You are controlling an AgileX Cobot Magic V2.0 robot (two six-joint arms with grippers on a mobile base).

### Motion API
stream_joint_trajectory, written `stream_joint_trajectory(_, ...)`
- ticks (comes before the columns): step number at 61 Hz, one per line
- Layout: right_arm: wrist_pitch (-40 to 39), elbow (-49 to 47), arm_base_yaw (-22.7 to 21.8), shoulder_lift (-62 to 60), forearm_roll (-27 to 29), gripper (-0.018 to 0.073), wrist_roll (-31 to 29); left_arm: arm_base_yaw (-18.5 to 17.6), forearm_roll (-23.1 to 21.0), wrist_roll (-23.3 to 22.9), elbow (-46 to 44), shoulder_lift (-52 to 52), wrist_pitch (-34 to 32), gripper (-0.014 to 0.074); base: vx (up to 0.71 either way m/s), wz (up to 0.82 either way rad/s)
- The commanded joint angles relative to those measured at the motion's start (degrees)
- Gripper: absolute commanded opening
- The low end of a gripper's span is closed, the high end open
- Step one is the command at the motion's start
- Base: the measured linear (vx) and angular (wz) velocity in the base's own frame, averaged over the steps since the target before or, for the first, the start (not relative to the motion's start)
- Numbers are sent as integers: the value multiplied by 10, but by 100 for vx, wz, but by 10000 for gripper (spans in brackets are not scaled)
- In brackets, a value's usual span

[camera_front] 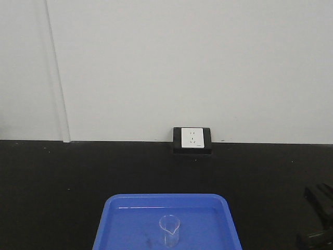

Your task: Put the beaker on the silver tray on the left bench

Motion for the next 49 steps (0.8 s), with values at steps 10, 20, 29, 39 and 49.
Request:
stream_joint_trajectory(10, -59, -21, -2, 42, -4, 48, 14, -2, -1, -1, 11, -4, -47, 1, 0, 0)
stream_joint_trajectory(20, -58, -21, -2, 42, -4, 201, 31, -2, -1, -1, 11, -4, -47, 1, 0, 0)
stream_joint_trajectory(29, -58, -21, -2, 42, -4, 482, 31, -2, -1, -1, 11, -4, -47, 1, 0, 0)
stream_joint_trajectory(39, -80, -21, -2, 42, -2, 729, 34, -2, -1, -1, 11, -4, -47, 1, 0, 0)
stream_joint_trajectory(49, -90, -21, 25, 66, -24, 717, 101, -2, -1, -1, 11, -4, -47, 1, 0, 0)
